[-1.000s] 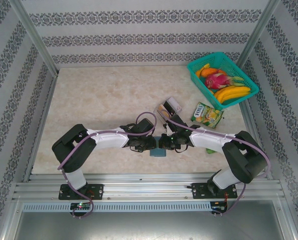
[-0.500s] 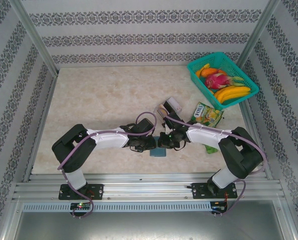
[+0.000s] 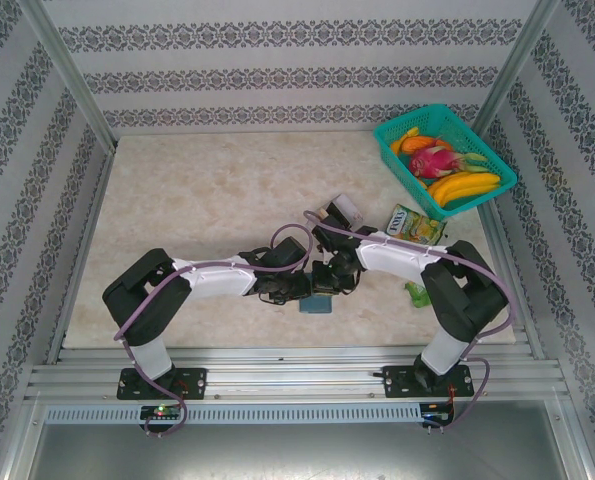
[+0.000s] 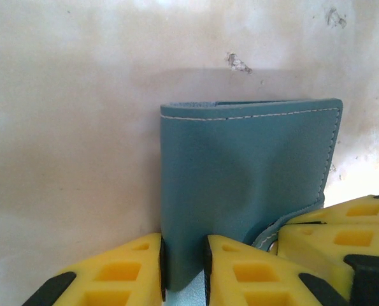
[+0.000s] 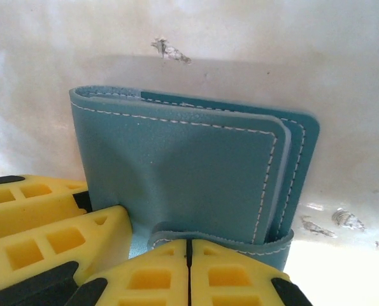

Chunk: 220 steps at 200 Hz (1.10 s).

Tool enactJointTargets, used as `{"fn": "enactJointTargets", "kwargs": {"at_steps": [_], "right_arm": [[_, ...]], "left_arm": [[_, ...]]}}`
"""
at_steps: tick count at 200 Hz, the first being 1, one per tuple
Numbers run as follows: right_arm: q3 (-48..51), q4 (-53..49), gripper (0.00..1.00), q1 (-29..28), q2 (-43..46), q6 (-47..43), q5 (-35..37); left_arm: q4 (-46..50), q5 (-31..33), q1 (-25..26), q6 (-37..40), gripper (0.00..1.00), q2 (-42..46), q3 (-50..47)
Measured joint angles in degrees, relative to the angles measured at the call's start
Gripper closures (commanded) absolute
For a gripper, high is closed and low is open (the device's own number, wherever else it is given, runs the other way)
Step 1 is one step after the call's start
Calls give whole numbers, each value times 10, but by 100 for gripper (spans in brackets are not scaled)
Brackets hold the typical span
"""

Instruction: Put the credit cards into the card holder

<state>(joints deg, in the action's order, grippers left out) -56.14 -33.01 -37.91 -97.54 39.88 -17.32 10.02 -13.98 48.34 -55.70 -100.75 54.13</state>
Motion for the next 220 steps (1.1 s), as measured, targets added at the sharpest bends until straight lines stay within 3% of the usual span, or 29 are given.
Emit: {"fn": "enactJointTargets", "kwargs": {"at_steps": [152,220], "right_arm": [[-120,-138,95,-14,-92,7,24],[-32,-38,98,15,-28,44,-15]], "left_arm": [[-43,4,1,-8,77,14,-32],[-51,12,4,-10,78,17,-37]]}}
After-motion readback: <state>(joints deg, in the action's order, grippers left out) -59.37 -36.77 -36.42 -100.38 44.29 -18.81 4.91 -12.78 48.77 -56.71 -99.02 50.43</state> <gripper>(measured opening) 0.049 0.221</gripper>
